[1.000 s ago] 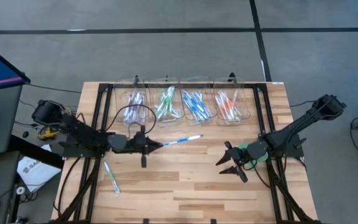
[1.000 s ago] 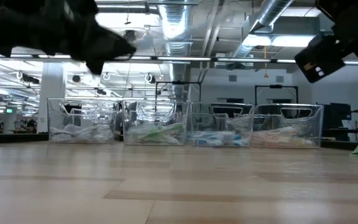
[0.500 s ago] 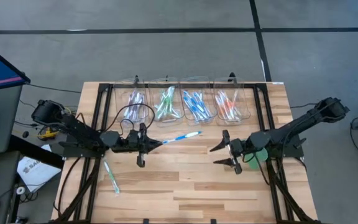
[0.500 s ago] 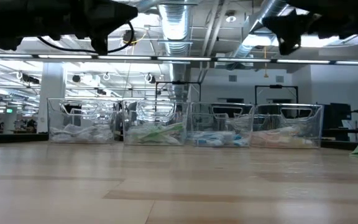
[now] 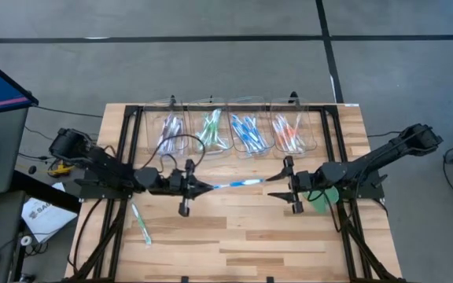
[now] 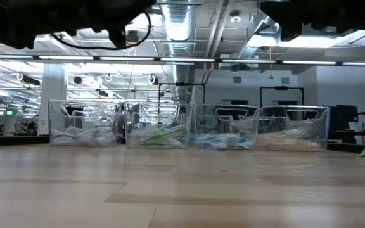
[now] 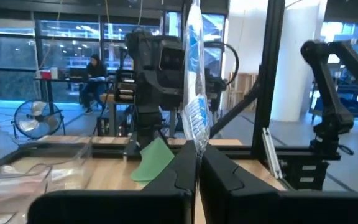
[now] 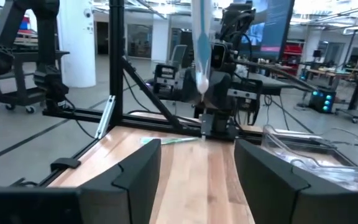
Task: Pick & Place Toothbrushes
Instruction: Put the blue toothbrush into the middle right transparent bin
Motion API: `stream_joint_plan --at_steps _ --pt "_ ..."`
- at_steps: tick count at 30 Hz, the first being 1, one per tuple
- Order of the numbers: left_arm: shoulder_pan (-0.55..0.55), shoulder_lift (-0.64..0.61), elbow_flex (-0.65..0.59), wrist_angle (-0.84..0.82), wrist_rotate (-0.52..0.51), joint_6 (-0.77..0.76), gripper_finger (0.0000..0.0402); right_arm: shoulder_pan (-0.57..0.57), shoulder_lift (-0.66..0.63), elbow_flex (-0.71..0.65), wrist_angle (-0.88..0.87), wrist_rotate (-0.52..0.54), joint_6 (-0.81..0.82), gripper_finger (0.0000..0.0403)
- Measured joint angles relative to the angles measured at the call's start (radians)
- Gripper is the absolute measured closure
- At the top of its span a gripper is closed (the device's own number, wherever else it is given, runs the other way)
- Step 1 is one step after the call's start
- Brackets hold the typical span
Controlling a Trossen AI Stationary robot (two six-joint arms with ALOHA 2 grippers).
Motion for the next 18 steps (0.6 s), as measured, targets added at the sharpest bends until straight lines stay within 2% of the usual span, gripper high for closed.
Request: stream_joint_plan --at_steps 6,12,18 --pt "0.002 0.085 0.070 0.010 0.026 0.025 0.0400 0.004 0.000 0.000 0.003 -0.032 -0.057 0.0193" --pt "0.004 0.087 0.084 0.018 0.044 0.023 0.0400 0.001 0.000 0.000 0.072 -0.028 -0.116 0.0175" --pt "0.024 0.090 0.104 0.022 0.048 0.028 0.0400 -0.024 0.000 0.000 0.185 -0.027 -0.209 0.0176"
